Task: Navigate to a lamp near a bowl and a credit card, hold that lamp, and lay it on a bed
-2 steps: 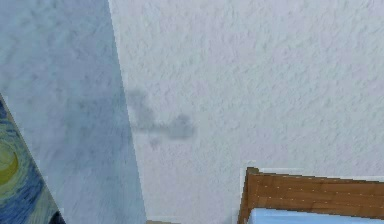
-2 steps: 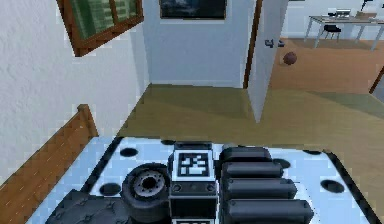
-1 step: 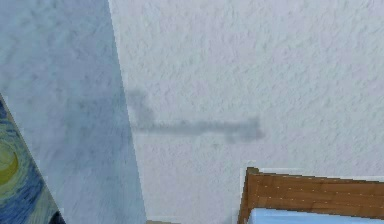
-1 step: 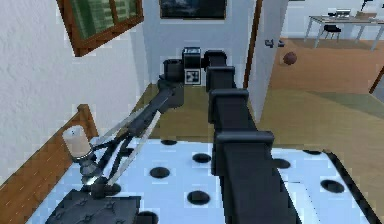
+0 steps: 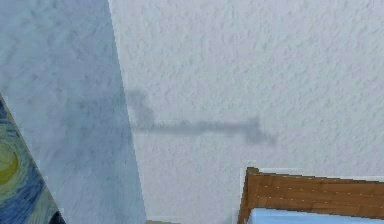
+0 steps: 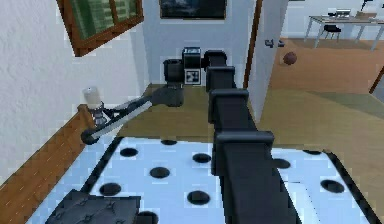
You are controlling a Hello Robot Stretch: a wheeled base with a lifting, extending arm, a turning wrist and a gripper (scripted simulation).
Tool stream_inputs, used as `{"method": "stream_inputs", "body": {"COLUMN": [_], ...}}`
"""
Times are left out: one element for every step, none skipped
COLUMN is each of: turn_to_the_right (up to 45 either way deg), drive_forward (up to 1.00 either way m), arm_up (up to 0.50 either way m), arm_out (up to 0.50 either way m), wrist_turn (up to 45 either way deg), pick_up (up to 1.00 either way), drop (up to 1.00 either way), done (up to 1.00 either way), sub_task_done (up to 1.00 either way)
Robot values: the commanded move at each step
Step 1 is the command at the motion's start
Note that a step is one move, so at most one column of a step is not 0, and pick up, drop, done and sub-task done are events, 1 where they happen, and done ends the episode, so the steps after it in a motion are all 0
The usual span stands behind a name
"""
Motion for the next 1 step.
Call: {"method": "stream_inputs", "body": {"turn_to_the_right": [0.0], "drive_forward": [0.0], "arm_up": [0.0], "arm_out": [0.0], "wrist_turn": [45.0], "pick_up": [0.0], "drop": [0.0], "done": [0.0], "sub_task_done": [0.0]}}
